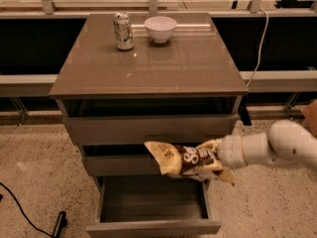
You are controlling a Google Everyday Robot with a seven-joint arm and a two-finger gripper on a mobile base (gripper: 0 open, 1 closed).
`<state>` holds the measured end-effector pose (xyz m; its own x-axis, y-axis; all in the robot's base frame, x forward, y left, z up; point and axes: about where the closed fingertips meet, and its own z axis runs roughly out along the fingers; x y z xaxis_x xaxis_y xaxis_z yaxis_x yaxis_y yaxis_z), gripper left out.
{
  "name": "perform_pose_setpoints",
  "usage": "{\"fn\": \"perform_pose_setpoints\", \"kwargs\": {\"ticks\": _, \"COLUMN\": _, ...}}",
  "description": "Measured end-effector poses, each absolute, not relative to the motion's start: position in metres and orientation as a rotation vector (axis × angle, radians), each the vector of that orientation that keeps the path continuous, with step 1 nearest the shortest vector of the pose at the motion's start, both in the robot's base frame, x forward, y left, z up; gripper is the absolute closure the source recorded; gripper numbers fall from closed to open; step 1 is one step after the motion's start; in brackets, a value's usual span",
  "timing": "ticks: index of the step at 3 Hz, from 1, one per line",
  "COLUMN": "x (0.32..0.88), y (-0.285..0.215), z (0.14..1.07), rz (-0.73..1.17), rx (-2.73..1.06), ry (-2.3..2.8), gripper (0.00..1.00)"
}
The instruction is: Place brown chip bag into bottom drawer
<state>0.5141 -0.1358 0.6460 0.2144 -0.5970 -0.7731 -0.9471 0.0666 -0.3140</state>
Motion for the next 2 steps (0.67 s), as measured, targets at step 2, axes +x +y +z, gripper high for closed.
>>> {"fn": "perform_pose_setpoints", "kwargs": {"ticks": 2, "x": 0.518, "y": -0.179, "z": 0.487, "rz": 0.593, "rx": -1.554, "ry": 1.563, "gripper": 1.00}}
